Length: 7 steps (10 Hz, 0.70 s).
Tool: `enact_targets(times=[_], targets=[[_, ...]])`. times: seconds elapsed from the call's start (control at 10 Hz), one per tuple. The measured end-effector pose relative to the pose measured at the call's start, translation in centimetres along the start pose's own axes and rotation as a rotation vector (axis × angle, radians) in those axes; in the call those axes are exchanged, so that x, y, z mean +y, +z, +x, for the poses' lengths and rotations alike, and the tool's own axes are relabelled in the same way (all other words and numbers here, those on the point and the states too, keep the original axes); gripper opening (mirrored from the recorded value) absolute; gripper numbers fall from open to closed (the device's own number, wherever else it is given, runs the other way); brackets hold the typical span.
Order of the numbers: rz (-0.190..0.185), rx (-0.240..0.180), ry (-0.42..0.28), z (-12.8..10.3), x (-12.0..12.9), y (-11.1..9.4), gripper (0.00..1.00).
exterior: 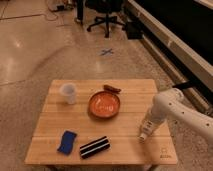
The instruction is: Stand the bottle upright
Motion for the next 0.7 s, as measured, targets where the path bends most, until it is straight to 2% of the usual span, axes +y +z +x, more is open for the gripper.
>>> enact_targets(times=[0.2, 0.4, 0.7], targets=[[-0.009, 0.032, 0.031, -0.1, 0.0, -1.2, 0.05], [-0.022, 0.050, 0.092, -0.6, -0.2, -2.7, 0.05], [-0.032, 0.020, 0.218, -2.8, -0.9, -5.5, 0.05]])
